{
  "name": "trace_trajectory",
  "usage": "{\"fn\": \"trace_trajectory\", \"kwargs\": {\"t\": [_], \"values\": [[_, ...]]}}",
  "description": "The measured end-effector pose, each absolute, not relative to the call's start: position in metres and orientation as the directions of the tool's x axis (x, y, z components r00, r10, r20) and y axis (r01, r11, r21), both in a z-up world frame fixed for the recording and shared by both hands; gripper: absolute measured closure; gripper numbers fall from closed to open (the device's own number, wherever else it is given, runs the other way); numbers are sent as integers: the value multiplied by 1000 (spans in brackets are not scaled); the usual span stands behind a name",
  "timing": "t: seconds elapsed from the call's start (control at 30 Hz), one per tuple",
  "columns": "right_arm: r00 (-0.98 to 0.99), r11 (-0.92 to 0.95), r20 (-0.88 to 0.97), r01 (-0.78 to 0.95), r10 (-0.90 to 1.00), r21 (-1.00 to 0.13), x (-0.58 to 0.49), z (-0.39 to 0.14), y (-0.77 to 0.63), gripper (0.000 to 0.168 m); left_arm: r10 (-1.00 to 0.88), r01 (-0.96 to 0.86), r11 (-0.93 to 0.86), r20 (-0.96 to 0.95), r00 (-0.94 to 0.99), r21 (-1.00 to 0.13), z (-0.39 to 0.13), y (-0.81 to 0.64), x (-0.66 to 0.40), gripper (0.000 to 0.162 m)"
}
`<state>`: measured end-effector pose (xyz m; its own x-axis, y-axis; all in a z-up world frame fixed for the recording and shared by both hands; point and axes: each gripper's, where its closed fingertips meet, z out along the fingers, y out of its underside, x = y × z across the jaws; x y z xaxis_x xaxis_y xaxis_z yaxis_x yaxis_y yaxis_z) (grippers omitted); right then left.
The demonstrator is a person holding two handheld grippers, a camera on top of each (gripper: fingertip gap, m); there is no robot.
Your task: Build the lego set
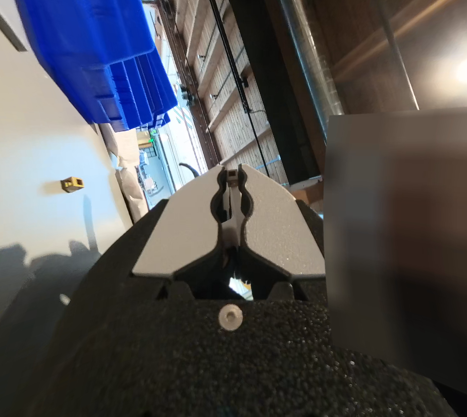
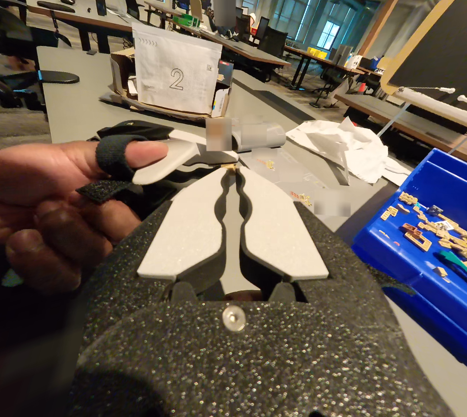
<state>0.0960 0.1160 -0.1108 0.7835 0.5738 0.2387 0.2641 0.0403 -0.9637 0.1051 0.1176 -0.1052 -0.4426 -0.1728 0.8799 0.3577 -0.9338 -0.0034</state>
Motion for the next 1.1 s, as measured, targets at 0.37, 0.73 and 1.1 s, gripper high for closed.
{"fn": "trace_trajectory", "kwargs": {"t": [0.37,0.73,1.1], "values": [[797,-37,60,103,602,-994,95,-112,116,164,-201,402,-915,884,-421,-16,-106,117,105,154],[752,1,111,145,650,-989,96,-109,111,165,-215,368,-928,886,-412,-54,-101,113,107,154],[732,107,250,237,633,-965,97,-104,107,165,-198,328,-943,880,-432,-52,-94,108,111,154]]}}
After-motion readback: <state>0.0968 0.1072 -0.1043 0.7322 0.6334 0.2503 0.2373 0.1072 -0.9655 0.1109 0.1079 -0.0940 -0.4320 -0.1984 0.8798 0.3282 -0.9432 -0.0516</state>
